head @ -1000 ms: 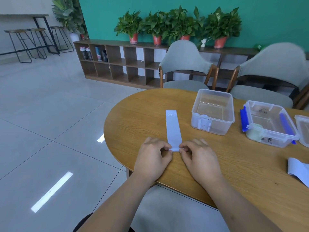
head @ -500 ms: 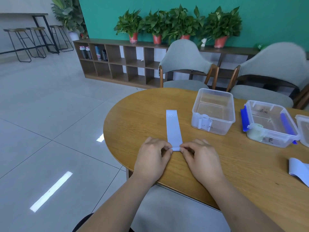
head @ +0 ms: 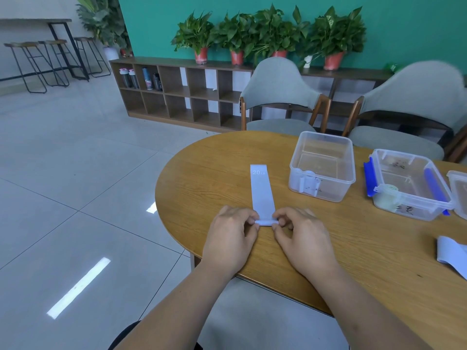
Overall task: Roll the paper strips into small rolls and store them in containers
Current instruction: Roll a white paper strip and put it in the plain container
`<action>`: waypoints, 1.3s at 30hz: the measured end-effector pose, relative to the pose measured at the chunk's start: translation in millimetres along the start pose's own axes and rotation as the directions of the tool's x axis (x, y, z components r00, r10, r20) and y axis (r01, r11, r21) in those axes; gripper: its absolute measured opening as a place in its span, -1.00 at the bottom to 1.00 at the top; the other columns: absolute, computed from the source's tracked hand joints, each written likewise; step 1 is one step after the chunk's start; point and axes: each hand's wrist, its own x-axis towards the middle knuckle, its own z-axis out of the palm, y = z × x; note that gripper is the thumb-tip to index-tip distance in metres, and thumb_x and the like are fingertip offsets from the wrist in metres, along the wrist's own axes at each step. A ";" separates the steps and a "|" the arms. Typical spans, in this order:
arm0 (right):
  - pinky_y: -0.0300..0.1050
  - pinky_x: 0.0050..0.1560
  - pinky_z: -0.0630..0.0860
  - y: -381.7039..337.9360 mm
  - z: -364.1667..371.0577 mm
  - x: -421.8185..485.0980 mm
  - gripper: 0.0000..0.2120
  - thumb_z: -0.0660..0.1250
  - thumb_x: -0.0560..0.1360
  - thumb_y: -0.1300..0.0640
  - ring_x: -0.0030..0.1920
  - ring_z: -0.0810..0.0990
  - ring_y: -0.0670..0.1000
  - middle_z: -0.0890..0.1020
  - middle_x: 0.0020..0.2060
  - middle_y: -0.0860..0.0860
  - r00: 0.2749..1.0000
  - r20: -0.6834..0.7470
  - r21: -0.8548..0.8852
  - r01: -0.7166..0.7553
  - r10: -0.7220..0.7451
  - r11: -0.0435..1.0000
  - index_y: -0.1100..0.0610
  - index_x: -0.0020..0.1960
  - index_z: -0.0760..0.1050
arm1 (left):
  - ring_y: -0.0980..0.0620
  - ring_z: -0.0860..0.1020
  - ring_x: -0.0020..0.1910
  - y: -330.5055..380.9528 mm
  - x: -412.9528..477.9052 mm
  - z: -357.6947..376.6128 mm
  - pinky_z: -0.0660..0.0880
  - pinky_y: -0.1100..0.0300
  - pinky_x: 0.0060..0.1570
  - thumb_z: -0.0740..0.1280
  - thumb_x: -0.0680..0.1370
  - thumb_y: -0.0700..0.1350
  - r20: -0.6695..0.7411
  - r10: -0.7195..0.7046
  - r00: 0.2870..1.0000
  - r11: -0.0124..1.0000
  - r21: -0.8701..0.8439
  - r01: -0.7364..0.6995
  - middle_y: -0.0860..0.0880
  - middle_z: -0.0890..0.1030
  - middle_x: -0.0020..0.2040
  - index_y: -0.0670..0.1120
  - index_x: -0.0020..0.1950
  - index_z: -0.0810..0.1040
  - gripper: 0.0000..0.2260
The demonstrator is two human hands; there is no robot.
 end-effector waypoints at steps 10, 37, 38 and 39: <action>-0.11 -0.08 0.53 3.2 4.6 0.4 -0.83 0.47 0.55 0.03 0.00 0.52 -0.05 0.62 -0.11 -0.19 1.000 -0.012 -0.050 0.010 -0.011 0.999 -0.04 0.14 0.71 | 0.10 0.47 0.07 -1.0 1.1 0.4 0.47 0.21 0.09 0.45 0.59 -0.06 -0.010 0.042 0.999 0.998 0.047 -0.041 0.17 0.66 -0.01 0.05 0.17 0.72 -0.84; -0.28 -0.06 0.51 2.6 -1.1 1.5 -0.80 0.53 0.51 0.09 -0.10 0.56 -0.21 0.65 -0.17 -0.26 0.996 -0.001 0.108 -0.092 0.093 0.990 -0.14 0.09 0.70 | 0.24 0.47 0.03 0.5 -0.2 -1.9 0.43 0.32 0.02 0.49 0.55 -0.05 -0.011 -0.020 1.000 1.000 -0.016 0.020 0.26 0.66 -0.06 0.10 0.10 0.70 -0.86; -0.30 -0.08 0.50 2.4 -1.3 1.4 -0.81 0.53 0.50 0.10 -0.11 0.56 -0.21 0.65 -0.17 -0.26 0.996 -0.001 0.106 -0.091 0.091 0.990 -0.14 0.07 0.70 | 0.24 0.47 0.02 0.7 -0.3 -2.0 0.41 0.33 0.01 0.49 0.55 -0.06 -0.011 -0.022 1.000 1.000 -0.019 0.021 0.25 0.67 -0.06 0.10 0.09 0.70 -0.87; -0.34 -0.08 0.46 2.6 -1.3 1.4 -0.82 0.53 0.50 0.10 -0.11 0.56 -0.22 0.64 -0.18 -0.26 0.996 -0.001 0.103 -0.090 0.091 0.991 -0.13 0.06 0.71 | 0.23 0.47 0.02 0.7 -0.4 -1.8 0.41 0.33 0.01 0.49 0.55 -0.06 -0.011 -0.021 1.000 1.000 -0.019 0.021 0.25 0.67 -0.06 0.09 0.08 0.71 -0.87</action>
